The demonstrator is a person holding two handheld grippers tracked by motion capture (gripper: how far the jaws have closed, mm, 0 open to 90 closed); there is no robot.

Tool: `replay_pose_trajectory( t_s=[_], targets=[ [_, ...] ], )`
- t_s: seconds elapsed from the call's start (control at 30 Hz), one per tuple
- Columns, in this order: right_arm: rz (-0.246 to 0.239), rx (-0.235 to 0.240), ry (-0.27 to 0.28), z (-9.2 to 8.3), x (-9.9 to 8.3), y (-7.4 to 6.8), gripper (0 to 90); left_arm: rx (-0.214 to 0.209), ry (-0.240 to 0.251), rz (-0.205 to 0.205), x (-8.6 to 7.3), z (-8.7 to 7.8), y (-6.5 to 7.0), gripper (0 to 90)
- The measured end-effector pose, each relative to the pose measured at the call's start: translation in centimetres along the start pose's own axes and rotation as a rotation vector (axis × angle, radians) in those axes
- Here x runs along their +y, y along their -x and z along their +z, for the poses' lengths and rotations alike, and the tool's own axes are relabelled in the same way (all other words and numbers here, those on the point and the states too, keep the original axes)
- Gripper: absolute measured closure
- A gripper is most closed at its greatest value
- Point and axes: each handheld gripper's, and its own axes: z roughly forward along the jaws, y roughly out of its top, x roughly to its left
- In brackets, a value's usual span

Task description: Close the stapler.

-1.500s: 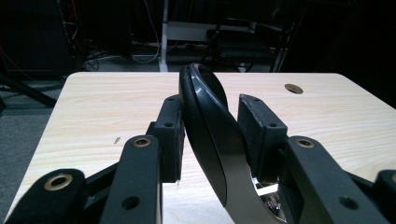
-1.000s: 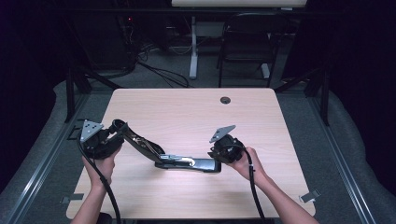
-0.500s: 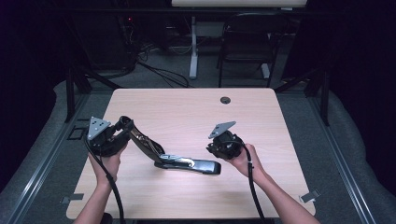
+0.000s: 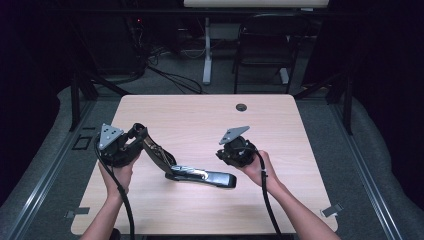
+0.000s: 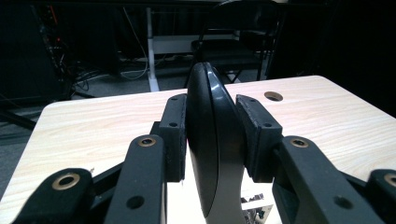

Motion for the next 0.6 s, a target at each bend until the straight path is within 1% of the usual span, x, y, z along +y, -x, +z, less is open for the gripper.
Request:
replay_pose_trajectory(
  t_s=[0.1,0.33,0.37,0.47,0.6],
  targets=[
    [-0.003,0.002,0.004,0.1,0.3,-0.1,85.1,-0.003,-0.006,0.01,0.1,0.0,0.3,65.7],
    [-0.001,0.004,0.025,0.3,0.7,-0.2,85.9,-0.007,-0.002,0.024,0.3,0.2,0.8,65.9],
    [-0.006,0.002,0.02,0.2,0.8,-0.2,85.9,-0.007,-0.003,0.027,0.3,0.2,0.9,65.9],
    [-0.004,0.01,0.032,0.5,1.0,-0.3,85.9,-0.009,-0.004,0.04,0.4,0.3,1.3,65.9],
    [-0.008,0.015,0.035,0.7,1.4,-0.5,85.9,-0.01,-0.013,0.074,0.7,0.4,1.9,65.9]
  ],
)
